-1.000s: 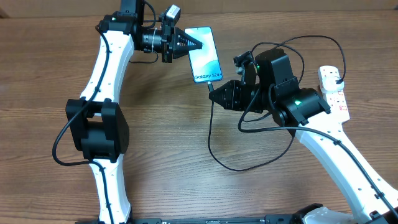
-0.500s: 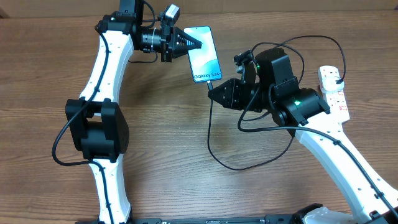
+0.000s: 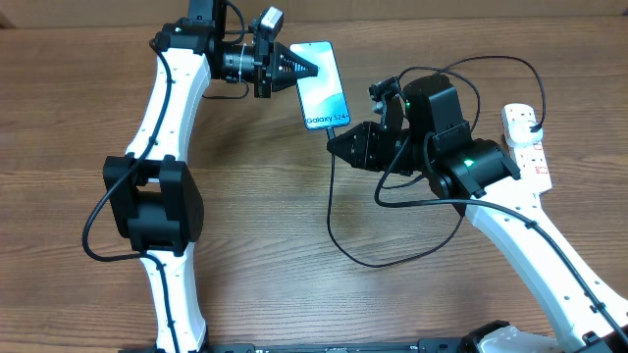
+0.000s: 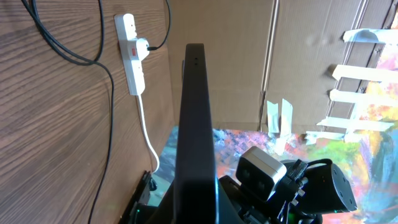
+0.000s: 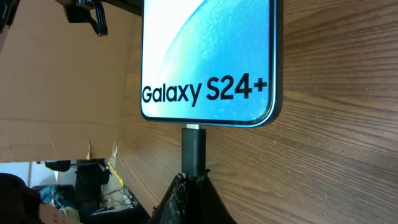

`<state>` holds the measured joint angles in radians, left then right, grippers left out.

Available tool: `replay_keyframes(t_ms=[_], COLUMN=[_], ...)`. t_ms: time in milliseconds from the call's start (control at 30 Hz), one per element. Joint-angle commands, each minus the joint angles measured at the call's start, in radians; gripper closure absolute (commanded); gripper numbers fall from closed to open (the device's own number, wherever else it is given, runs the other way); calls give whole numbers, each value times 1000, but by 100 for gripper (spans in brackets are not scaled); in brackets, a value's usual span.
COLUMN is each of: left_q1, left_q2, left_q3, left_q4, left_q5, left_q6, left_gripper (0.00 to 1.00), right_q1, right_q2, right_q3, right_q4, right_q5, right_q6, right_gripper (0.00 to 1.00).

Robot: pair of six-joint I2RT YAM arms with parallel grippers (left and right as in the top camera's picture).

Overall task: Plug charger to phone and switch on socket
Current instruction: 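Push the connector up into the phone's bottom port with the right gripper, then lower the plugged phone flat onto the table with the left gripper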

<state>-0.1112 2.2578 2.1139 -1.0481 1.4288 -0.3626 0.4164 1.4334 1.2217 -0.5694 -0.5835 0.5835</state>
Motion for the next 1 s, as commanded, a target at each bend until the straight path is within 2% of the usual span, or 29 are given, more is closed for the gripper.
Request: replay_keyframes(t_ms=[0,333,667,800,967], left_q1=[-50,-48,-45,-45,-45], left_q2=[-5,-5,-5,-5,-5], left_q3=[16,16,16,16,16], left_q4=[-18,-17,-18,-18,-26], left_q5=[88,67,-74,-152,-276], left_q6=[38,38,38,38,38], left_gripper=[96,96,96,96,96], right_q1=[-28,-33,-33,-32,-32], right_q2=[-10,28,30,30,31], right_q3=[9,9,9,9,9], right_q4=[53,43,-5,-47,-71], right_q5=[105,92,96,135,157], right_q6=[4,4,-16,-16,-25], right_gripper=[96,96,63,57,54])
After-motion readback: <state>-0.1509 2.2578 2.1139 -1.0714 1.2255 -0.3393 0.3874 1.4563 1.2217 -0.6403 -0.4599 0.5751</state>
